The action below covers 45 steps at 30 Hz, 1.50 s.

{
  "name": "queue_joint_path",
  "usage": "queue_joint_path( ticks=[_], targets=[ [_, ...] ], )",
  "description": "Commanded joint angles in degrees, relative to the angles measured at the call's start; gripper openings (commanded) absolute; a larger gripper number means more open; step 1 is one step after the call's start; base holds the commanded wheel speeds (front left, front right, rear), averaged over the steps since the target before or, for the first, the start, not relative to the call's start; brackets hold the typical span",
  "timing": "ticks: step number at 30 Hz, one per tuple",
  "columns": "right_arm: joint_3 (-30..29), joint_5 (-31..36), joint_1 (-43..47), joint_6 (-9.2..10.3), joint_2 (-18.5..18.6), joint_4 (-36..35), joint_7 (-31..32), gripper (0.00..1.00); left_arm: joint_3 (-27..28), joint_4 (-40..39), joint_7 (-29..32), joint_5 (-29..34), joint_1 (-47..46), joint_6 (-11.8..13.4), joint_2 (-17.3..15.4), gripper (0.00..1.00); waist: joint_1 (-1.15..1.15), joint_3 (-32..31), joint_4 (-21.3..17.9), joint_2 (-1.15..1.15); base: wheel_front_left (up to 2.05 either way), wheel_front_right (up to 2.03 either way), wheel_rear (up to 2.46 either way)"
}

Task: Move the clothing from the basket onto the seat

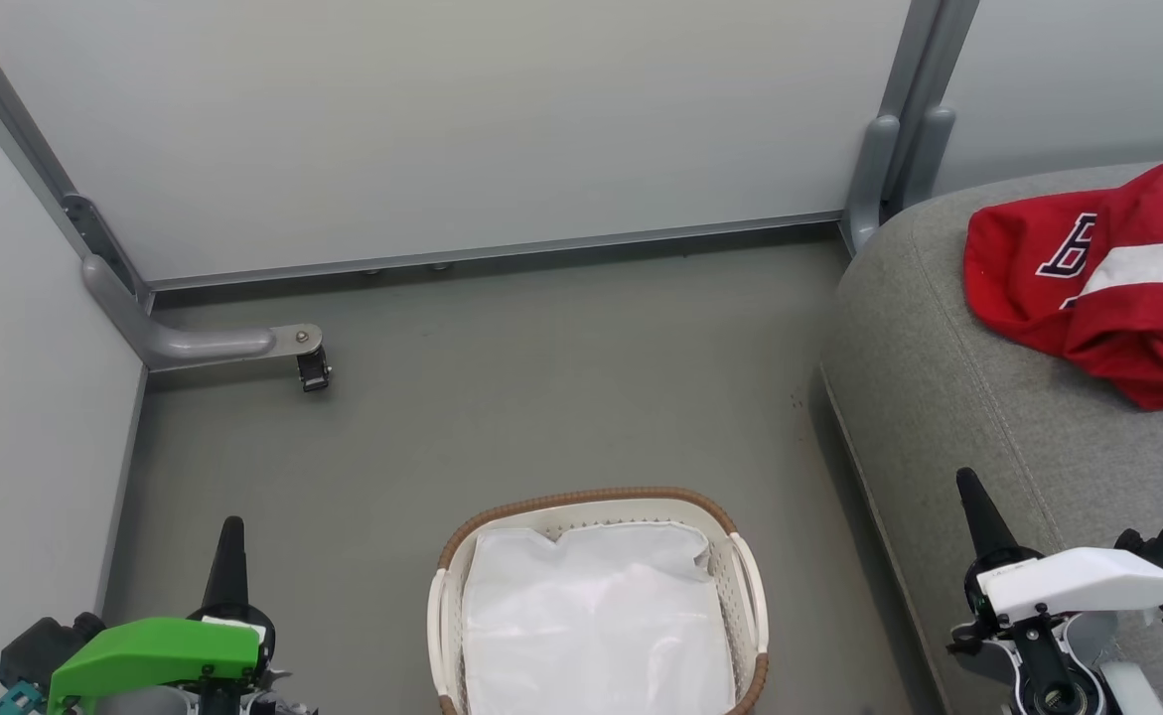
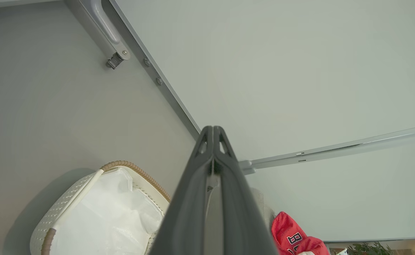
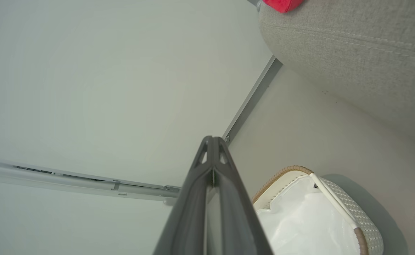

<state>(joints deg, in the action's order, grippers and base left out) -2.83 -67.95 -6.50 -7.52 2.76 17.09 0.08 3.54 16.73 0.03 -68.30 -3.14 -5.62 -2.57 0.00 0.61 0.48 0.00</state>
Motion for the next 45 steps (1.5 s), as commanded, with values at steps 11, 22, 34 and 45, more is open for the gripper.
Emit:
queue_joint_path(
  ticks=[11, 22, 34, 45],
  targets=[
    [-1.2, -6.7, 0.1, 0.03, 0.2, -1.4, 1.8, 0.00, 1.0, -1.2, 1.9, -6.6, -2.0, -0.8, -0.4, 0.00, 0.00, -0.1, -0.1, 0.00, 0.00, 0.00, 0.00],
    [-2.0, -11.9, 0.2, 0.04, 0.2, -1.9, 3.2, 0.00, 1.6, -1.7, 3.3, -11.8, -2.5, -1.1, -0.4, 0.00, 0.00, -0.2, -0.2, 0.00, 0.00, 0.00, 0.00],
    [-2.8, -17.1, 0.3, 0.02, 0.2, -2.5, 4.6, 0.00, 2.3, -2.1, 4.6, -16.9, -3.0, -1.5, -0.5, 0.00, 0.00, -0.3, -0.3, 0.00, 0.00, 0.00, 0.00],
    [-3.4, -21.3, 0.4, 0.03, 0.2, -2.9, 5.8, 0.00, 2.8, -2.5, 5.9, -21.0, -3.3, -1.8, -0.5, 0.00, 0.00, -0.4, -0.4, 0.00, 0.00, 0.00, 0.00]
  ],
)
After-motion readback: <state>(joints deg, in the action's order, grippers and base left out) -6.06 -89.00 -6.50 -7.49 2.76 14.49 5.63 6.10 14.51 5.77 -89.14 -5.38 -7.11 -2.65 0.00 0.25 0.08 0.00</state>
